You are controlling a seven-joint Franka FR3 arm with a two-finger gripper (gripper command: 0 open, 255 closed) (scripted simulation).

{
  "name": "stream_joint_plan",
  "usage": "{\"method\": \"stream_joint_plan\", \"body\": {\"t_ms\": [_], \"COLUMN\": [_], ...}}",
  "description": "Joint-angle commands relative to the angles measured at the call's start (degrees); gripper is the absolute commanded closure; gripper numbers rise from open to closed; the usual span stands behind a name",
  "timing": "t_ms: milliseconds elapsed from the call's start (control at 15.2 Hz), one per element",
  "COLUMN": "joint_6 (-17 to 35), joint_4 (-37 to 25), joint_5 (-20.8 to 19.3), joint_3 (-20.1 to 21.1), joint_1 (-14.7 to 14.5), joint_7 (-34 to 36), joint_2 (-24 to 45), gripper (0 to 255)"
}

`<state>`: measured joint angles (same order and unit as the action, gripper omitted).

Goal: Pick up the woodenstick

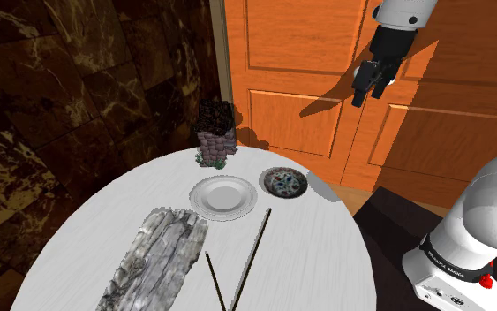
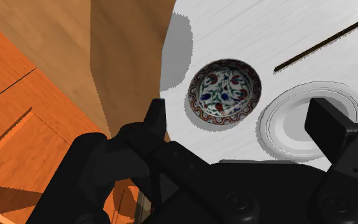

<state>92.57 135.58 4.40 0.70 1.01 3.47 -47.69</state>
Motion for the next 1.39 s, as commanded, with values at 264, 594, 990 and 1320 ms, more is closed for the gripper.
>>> {"method": "stream_joint_plan", "body": {"t_ms": [264,594,990,1320], "joint_6": [6.88,16.19,28.54,39.31], "joint_4": [6.88,13.18,16.99,16.9], "joint_5": [2.82,6.63,10.36,10.64], "joint_3": [5.3,12.66,22.47,31.6], "joint_1": [0.95,1.87,3.7,7.58], "joint_7": [8.92,20.17,34.15,46.97], "joint_2": [-0.96,0.88,8.14,18.16], "gripper": [0,0,0,0]}}
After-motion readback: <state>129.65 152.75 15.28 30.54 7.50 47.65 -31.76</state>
